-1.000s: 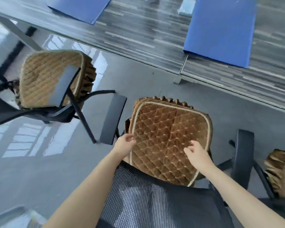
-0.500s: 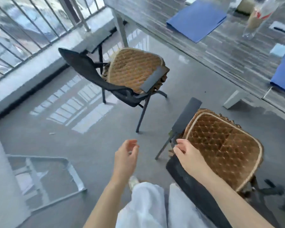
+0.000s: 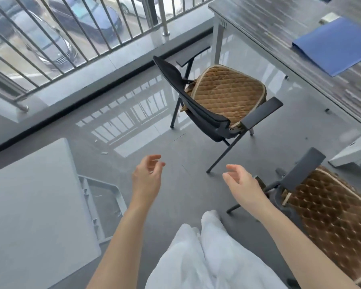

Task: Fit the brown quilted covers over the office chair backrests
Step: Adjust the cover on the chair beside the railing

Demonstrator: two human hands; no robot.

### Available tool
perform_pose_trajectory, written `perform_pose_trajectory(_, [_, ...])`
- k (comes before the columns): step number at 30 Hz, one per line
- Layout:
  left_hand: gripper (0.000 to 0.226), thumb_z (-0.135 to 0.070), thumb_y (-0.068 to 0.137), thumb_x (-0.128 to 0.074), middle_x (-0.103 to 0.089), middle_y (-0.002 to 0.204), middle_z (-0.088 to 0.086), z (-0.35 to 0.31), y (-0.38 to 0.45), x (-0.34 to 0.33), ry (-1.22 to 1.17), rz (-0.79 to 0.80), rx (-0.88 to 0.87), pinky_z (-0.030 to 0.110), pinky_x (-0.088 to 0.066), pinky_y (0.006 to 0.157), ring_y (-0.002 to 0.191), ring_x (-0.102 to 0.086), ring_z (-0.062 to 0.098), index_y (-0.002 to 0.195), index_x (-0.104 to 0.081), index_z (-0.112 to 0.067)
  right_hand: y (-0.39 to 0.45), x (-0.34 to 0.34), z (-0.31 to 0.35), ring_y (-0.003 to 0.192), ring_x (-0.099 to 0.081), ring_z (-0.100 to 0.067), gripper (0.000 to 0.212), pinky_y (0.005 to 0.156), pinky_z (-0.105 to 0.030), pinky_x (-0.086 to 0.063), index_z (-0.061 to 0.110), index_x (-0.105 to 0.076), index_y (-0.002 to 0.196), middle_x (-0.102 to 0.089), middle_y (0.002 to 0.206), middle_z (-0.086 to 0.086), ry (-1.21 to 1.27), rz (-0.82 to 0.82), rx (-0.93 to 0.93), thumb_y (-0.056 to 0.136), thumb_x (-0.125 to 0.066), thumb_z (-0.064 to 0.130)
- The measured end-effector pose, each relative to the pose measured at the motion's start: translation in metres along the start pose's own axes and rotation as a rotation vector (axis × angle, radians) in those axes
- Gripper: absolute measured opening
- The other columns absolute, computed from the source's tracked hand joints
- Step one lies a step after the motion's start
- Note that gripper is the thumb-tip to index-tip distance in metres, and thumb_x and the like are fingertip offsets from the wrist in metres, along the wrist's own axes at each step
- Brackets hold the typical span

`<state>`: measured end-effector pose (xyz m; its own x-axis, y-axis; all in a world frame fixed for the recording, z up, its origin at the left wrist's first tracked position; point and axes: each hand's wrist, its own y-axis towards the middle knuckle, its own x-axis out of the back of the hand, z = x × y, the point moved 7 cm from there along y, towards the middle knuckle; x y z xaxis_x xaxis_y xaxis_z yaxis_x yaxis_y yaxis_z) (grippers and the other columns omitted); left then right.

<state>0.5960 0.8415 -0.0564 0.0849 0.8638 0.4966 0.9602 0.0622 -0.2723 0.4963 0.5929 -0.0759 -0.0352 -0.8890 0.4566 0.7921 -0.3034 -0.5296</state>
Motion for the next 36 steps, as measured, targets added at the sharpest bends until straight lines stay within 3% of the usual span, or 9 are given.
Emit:
perform_pose_trajectory(8, [0.016, -0.015, 0.092, -0.055, -0.071, 0.087, -0.012, -0.057, 0.096, -0.013, -0.003, 0.028, -0.074, 0.021, -0.044, 0.073, 0.088, -0.065, 0.006, 0.103, -0.063, -0.024, 0.094, 0.028, 0.08, 0.106, -0.049, -0.008, 0.039, 0.087, -0.024, -0.036, 0.022, -0.045, 0.135, -0.055, 0.116, 0.007, 0.001, -0.06, 0.064, 0.098, -0.047, 0.033])
perform_pose_trajectory(15, [0.016, -0.019, 0.095, -0.055, -0.07, 0.096, -0.007, -0.133, 0.212, -0.044, 0.032, 0.073, -0.141, 0.01, -0.042, 0.07, 0.09, -0.061, 0.001, 0.109, -0.062, -0.024, 0.205, 0.072, 0.149, 0.106, -0.049, -0.008, 0.04, 0.09, -0.028, -0.042, 0.023, -0.044, 0.135, -0.053, 0.115, 0.009, 0.006, -0.088, 0.062, 0.098, -0.046, 0.035])
perform_pose_trajectory(19, [0.02, -0.018, 0.095, -0.056, -0.069, 0.096, -0.005, -0.157, 0.269, -0.066, 0.055, 0.116, -0.131, 0.02, -0.05, 0.074, 0.088, -0.06, -0.001, 0.113, -0.062, -0.022, 0.254, 0.097, 0.173, 0.109, -0.052, -0.012, 0.038, 0.094, -0.033, -0.048, 0.024, -0.046, 0.134, -0.057, 0.122, 0.004, 0.01, -0.129, 0.037, 0.097, -0.047, 0.035])
perform_pose_trajectory(24, [0.024, -0.02, 0.095, -0.052, -0.066, 0.099, -0.007, -0.179, 0.338, -0.098, 0.096, 0.239, -0.098, 0.013, -0.042, 0.062, 0.09, -0.059, 0.0, 0.117, -0.059, -0.026, 0.31, 0.122, 0.19, 0.107, -0.05, -0.011, 0.038, 0.086, -0.027, -0.04, 0.025, -0.045, 0.134, -0.055, 0.118, 0.007, 0.02, -0.189, -0.034, 0.098, -0.045, 0.035])
perform_pose_trajectory(28, [0.025, -0.019, 0.095, -0.051, -0.064, 0.097, -0.013, -0.199, 0.392, -0.12, 0.147, 0.31, -0.118, 0.015, -0.043, 0.066, 0.089, -0.057, -0.001, 0.118, -0.058, -0.025, 0.348, 0.134, 0.196, 0.106, -0.052, -0.012, 0.037, 0.086, -0.027, -0.042, 0.024, -0.045, 0.134, -0.055, 0.116, 0.007, 0.032, -0.234, -0.091, 0.098, -0.045, 0.034])
perform_pose_trajectory(32, [0.029, -0.017, 0.095, -0.05, -0.064, 0.105, -0.007, -0.218, 0.455, -0.149, 0.227, 0.437, -0.158, 0.004, -0.042, 0.057, 0.081, -0.057, -0.005, 0.123, -0.056, -0.021, 0.388, 0.143, 0.199, 0.103, -0.054, -0.012, 0.039, 0.085, -0.027, -0.044, 0.021, -0.046, 0.134, -0.054, 0.111, 0.007, 0.081, -0.32, -0.183, 0.098, -0.046, 0.034])
perform_pose_trajectory(36, [0.031, -0.015, 0.096, -0.048, -0.06, 0.105, -0.006, -0.235, 0.509, -0.177, 0.322, 0.563, -0.181, 0.005, -0.041, 0.05, 0.077, -0.052, -0.006, 0.126, -0.055, -0.017, 0.411, 0.145, 0.199, 0.102, -0.054, -0.013, 0.039, 0.086, -0.028, -0.044, 0.019, -0.047, 0.134, -0.055, 0.11, 0.005, 0.14, -0.405, -0.301, 0.098, -0.046, 0.033])
